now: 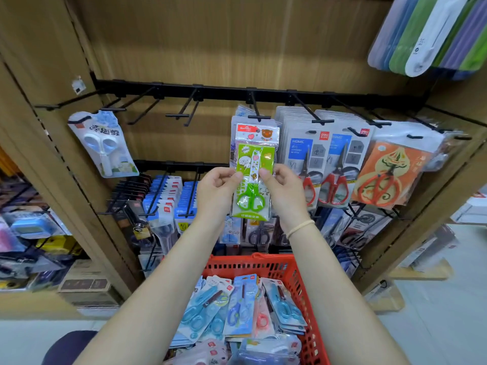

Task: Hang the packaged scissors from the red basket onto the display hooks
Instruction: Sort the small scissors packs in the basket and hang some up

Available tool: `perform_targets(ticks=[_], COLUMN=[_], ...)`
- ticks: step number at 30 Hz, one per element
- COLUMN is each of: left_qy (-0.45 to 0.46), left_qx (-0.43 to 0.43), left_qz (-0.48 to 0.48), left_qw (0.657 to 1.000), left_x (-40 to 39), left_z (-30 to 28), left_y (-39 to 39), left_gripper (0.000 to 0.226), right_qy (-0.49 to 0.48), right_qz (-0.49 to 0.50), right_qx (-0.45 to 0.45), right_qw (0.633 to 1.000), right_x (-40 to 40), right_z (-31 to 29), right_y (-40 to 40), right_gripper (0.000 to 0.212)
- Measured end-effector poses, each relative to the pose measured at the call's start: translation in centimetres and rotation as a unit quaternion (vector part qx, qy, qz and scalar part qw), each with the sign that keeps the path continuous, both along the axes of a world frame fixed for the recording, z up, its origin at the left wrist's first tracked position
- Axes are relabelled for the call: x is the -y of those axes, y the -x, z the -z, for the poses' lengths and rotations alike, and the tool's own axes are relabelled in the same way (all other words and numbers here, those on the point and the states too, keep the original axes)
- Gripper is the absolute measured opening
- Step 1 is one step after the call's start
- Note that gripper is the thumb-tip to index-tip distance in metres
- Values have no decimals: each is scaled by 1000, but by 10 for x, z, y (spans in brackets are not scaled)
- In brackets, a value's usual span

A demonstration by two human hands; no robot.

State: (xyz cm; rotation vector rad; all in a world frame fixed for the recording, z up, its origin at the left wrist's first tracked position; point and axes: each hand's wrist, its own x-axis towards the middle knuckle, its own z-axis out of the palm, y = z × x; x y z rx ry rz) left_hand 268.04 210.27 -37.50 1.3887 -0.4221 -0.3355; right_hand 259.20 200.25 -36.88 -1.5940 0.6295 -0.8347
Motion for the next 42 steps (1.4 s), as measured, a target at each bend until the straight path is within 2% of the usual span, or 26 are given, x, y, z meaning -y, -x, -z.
perform_targets(ticks=[2,6,19,24,29,32,34,36,38,40,42], left_qy=[-5,-5,-9,-3,11,3,-23,-73,-147,-215,-258], left_qx=[-4,1,10,8,-1,5,54,162,301,422,495], left_qz=[-3,4,0,-2,3,-3,-9,-1,12,0,-8], left_qw=[1000,1000,1000,1000,1000,1000,998,984,942,881,829], left_x=[3,6,5,8,9,10,12,13,15,19,26], left_z=[0,0,12,10,12,12,10,9,8,5,6], left_y=[0,-1,-5,-4,-6,-7,-11,-18,-29,-41,-53], left_gripper=[7,5,5,5,7,6,13,39,67,76,77], right_qy=[5,3,16,7,6,17,49,156,312,433,497], right_qz=[1,11,12,13,17,22,45,72,94,125,130], right_qx=[-7,-9,-19,-3,9,0,-18,-56,-102,-125,-146], right_qw=[1000,1000,1000,1000,1000,1000,998,984,940,884,845], right_x=[3,6,5,7,9,11,13,15,17,24,33], right_z=[1,2,6,3,6,7,6,5,5,6,9], right_y=[-3,-3,-6,-6,-8,-10,-12,-12,-11,-14,-21], right_gripper=[30,17,28,25,36,30,20,36,52,56,60])
